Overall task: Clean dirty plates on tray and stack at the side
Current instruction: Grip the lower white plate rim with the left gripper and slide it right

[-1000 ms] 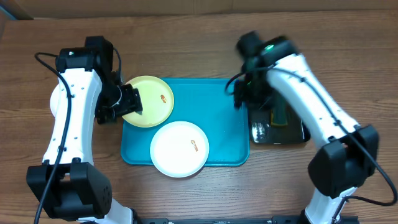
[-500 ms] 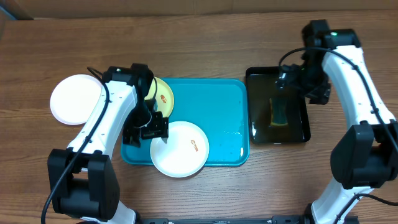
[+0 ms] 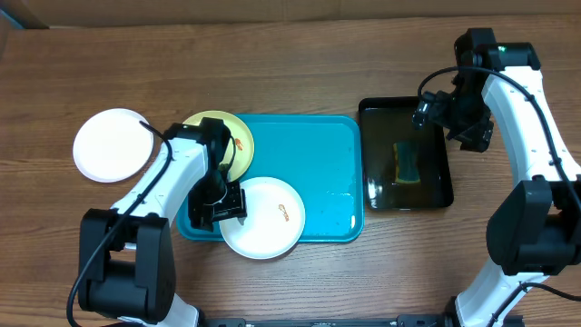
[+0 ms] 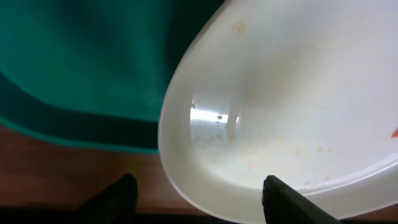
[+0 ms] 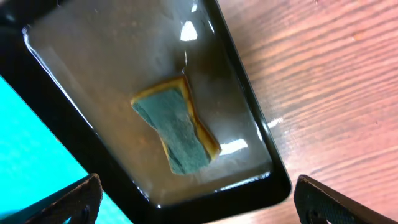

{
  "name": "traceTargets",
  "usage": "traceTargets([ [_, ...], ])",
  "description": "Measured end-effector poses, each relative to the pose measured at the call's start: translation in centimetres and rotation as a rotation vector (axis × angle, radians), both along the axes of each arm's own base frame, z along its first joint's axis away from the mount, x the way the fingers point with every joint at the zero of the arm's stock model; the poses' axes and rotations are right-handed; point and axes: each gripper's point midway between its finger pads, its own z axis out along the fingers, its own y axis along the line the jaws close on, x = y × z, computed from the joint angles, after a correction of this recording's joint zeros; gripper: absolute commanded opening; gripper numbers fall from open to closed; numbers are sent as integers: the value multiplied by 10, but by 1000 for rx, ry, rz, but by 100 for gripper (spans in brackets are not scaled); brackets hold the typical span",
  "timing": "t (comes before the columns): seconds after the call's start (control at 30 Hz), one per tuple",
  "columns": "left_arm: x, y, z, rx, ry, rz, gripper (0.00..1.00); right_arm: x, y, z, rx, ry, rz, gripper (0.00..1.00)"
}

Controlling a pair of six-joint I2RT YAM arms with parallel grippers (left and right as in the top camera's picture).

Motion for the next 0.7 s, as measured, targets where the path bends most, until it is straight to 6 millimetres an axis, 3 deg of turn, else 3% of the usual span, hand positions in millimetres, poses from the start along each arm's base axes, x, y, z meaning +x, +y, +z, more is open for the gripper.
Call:
traceTargets([
  [0.07,3,-1,-3,0,-16,13,57,4,0,0,0,-15,0,100],
  [0.33,9,-1,-9,13,-50,13,56,26,0,2,0,-105,0,100],
  [0.4,9,3,-9,36,-52,10,49,31,0,2,-1,-125,1,100],
  [0.5,9,12,-9,85,-52,0,49,36,0,3,-1,-149,0,100],
  [0.6,14,15,-2,107,-81,-6,51,40,0,4,-1,-164,0,100],
  [0.7,18,16,20,103,-165,7,52,40,0,4,-1,-165,0,100],
])
